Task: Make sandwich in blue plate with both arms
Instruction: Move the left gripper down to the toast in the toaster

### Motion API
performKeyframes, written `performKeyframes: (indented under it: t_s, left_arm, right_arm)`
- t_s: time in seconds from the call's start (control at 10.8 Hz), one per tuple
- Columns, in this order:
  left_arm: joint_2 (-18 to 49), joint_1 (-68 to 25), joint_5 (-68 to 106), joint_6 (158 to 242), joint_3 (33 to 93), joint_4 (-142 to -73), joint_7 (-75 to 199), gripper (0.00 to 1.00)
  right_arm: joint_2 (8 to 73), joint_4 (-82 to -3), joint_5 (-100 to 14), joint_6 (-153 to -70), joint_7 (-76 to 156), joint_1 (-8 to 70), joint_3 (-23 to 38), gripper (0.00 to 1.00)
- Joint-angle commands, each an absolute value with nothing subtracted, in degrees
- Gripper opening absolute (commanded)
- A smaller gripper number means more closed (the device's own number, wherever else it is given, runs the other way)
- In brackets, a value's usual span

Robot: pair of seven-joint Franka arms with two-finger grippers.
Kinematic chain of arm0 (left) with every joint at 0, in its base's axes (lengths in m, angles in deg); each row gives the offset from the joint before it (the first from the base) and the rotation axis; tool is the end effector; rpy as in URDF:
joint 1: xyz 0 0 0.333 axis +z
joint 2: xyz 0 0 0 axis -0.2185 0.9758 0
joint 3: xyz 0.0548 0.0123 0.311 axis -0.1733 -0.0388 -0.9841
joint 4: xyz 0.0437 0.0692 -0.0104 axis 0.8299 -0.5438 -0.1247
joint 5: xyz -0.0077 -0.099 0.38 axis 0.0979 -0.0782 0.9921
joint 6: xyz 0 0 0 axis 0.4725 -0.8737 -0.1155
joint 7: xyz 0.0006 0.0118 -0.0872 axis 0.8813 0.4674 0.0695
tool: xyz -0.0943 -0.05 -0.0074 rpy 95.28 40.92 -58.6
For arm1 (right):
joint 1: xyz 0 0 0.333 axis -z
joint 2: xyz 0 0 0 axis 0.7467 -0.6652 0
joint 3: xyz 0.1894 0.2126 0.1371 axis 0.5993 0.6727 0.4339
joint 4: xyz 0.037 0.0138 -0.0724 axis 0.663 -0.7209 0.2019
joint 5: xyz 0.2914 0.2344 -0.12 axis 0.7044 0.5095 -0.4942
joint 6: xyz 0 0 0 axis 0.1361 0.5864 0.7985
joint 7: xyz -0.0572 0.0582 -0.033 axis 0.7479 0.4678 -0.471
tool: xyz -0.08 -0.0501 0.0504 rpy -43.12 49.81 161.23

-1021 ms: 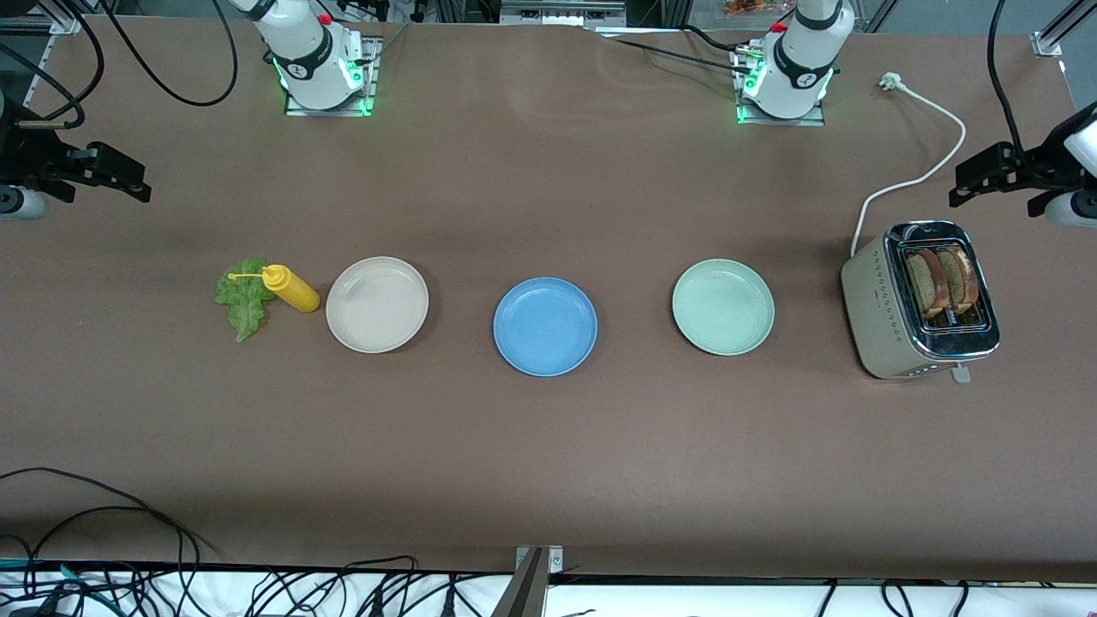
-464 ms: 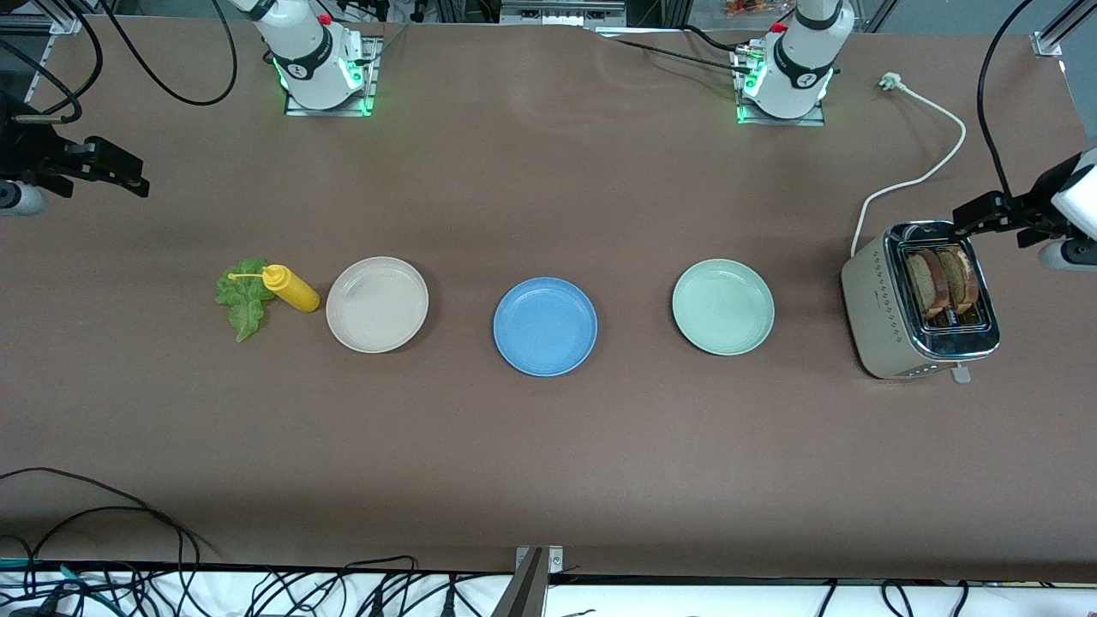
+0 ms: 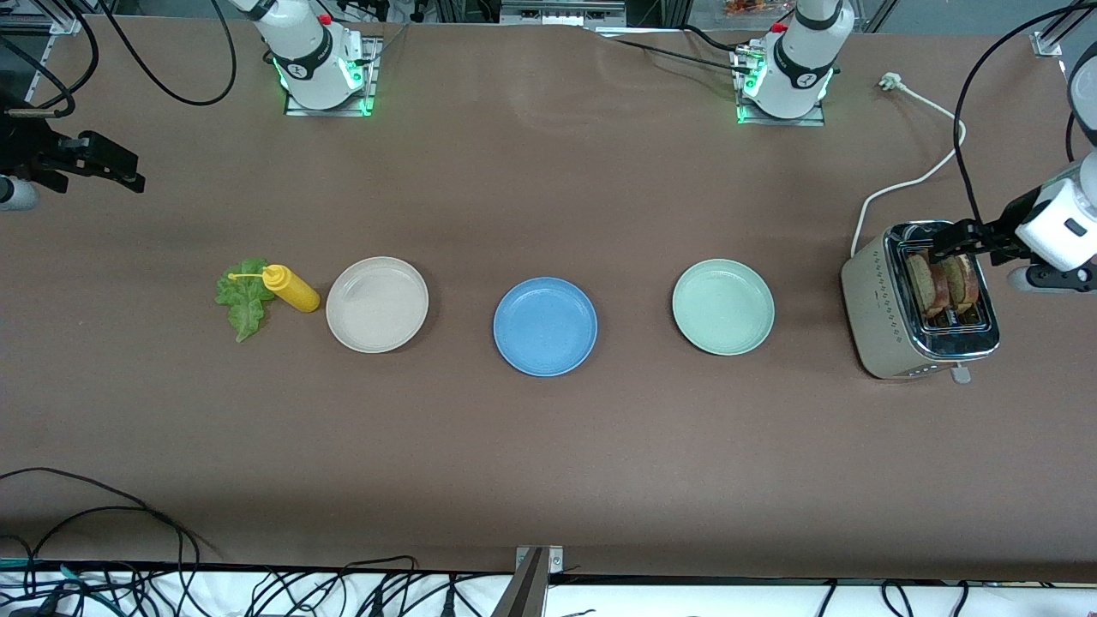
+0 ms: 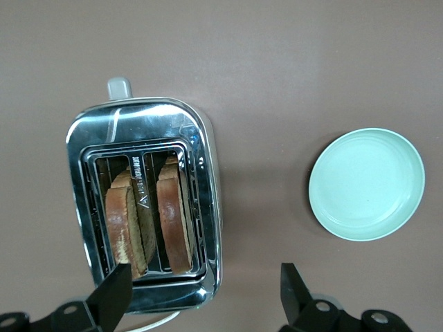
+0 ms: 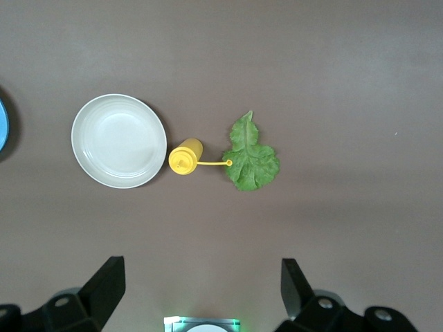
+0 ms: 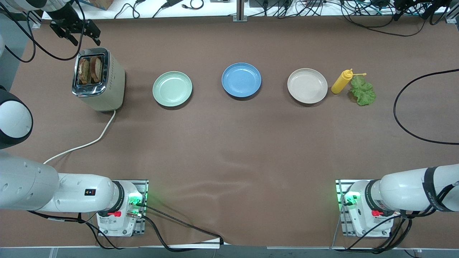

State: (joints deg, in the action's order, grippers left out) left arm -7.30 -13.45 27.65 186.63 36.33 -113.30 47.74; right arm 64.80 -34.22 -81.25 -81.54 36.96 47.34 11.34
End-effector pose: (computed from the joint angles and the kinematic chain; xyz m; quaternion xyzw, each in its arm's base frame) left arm 0.5632 0.0715 0.4890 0.9991 -0.0025 -0.0411 0.0061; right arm 0.5422 -0.0084 0.6159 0.9989 0.0124 -0.0444 0.0085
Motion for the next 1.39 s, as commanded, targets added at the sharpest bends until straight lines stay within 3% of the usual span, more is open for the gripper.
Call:
performKeyframes:
  t_s: [0.0, 0.65, 1.21, 1.3]
  left_arm:
    - [-7.60, -13.50, 27.10, 191.19, 35.90, -118.38, 47.96, 0.93]
    - [-4.35, -13.41, 29.92, 196.65, 35.11, -122.87, 48.84, 0.86]
    - [-2.68, -13.32, 30.00, 197.53, 33.71, -122.96, 48.66, 0.75]
    - [-2.59, -13.32, 30.00, 197.53, 33.71, -122.96, 48.66, 0.69]
  right_arm:
    - [64.46, -32.79, -82.07, -80.24, 36.70, 47.25, 11.46, 1.00]
    - [64.46, -32.08, -81.98, -80.06, 36.70, 47.43, 11.28, 1.00]
    - [64.29, -31.99, -81.90, -81.21, 36.61, 47.43, 10.40, 1.00]
    - [64.28, -31.99, -82.16, -81.21, 36.61, 47.43, 10.40, 1.00]
